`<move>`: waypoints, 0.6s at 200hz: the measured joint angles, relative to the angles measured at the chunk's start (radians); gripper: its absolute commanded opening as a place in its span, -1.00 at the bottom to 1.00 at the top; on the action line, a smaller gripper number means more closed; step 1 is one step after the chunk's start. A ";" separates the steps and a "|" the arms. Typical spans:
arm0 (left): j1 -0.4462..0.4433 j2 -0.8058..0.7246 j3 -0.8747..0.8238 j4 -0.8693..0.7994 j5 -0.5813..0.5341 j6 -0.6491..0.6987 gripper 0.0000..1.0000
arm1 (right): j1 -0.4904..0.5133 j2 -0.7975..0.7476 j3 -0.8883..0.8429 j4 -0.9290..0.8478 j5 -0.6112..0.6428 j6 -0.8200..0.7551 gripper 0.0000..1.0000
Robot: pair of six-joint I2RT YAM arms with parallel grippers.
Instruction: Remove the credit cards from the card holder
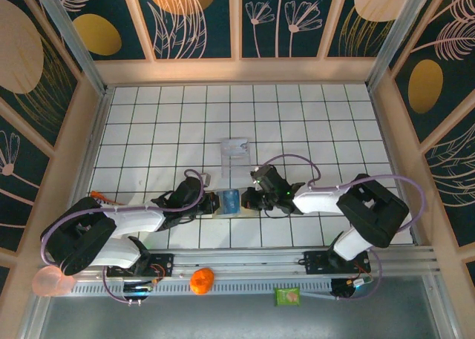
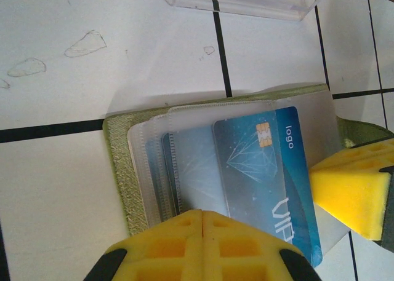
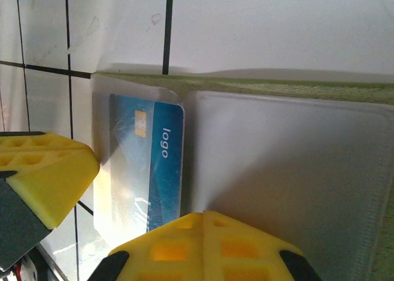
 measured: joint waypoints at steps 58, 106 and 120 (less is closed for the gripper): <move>0.000 -0.080 0.001 -0.068 -0.017 0.001 -1.00 | 0.000 -0.077 0.008 -0.022 0.000 -0.056 -0.55; -0.004 -0.105 0.082 -0.086 0.008 0.014 -1.00 | 0.000 -0.080 0.039 -0.044 -0.029 -0.093 -0.39; -0.014 -0.060 0.100 -0.073 0.021 0.016 -1.00 | 0.000 -0.064 0.058 -0.044 -0.050 -0.104 -0.37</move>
